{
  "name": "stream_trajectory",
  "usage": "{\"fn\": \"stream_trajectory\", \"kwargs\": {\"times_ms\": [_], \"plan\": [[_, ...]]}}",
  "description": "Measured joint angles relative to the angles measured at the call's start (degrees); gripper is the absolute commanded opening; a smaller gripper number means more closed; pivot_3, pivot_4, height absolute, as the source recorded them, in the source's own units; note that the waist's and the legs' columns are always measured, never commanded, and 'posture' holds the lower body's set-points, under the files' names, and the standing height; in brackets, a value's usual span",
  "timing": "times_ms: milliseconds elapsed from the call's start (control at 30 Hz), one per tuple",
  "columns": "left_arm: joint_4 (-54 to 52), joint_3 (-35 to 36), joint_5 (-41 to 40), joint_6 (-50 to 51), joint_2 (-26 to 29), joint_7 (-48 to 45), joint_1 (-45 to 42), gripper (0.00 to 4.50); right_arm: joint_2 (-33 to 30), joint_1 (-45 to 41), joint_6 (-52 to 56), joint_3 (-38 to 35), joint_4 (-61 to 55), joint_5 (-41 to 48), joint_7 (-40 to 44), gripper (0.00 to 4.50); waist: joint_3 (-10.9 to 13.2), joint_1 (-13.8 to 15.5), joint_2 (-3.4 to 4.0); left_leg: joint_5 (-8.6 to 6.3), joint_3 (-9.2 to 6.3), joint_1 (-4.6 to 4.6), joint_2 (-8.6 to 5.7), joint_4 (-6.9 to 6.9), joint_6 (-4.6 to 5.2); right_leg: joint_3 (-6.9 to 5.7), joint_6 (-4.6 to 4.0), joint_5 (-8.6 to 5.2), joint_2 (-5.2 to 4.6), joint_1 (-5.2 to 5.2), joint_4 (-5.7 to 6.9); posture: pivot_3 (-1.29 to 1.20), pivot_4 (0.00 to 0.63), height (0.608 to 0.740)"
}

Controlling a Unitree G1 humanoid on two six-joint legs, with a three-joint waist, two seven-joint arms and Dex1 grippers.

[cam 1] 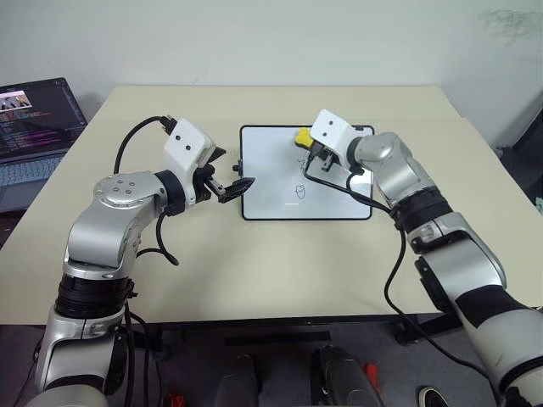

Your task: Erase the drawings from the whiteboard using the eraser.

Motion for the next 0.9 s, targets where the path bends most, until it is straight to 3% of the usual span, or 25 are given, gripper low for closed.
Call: {"fn": "stream_trajectory", "kwargs": {"times_ms": [367, 900], "plan": [[0.0, -0.01, 0.0, -0.01, -0.27, -0.01, 0.0, 4.5, 1.19, -0.92, -0.77, 0.01, 1.32, -0.05, -0.08, 0.98, 0.01, 0.11, 0.01, 0.0, 0.0, -0.05, 0.0, -0.04, -0.01, -0.01, 0.15, 0.08, 0.0, -0.05, -0.03, 0.0, 0.15, 0.74], [0.97, -1.24, 0.12, -0.93, -0.52, -0.21, -1.05, 4.5, -9.6, 5.12, -1.7, -0.18, -5.12, -0.39, 2.37, 0.98, -0.02, 0.86, -0.04, 0.0, -0.02, 0.0, -0.06, 0.04, 0.0, 0.0, -0.07, -0.05, -0.03, 0.09, -0.05, 0.0, 0.15, 0.74]]}}
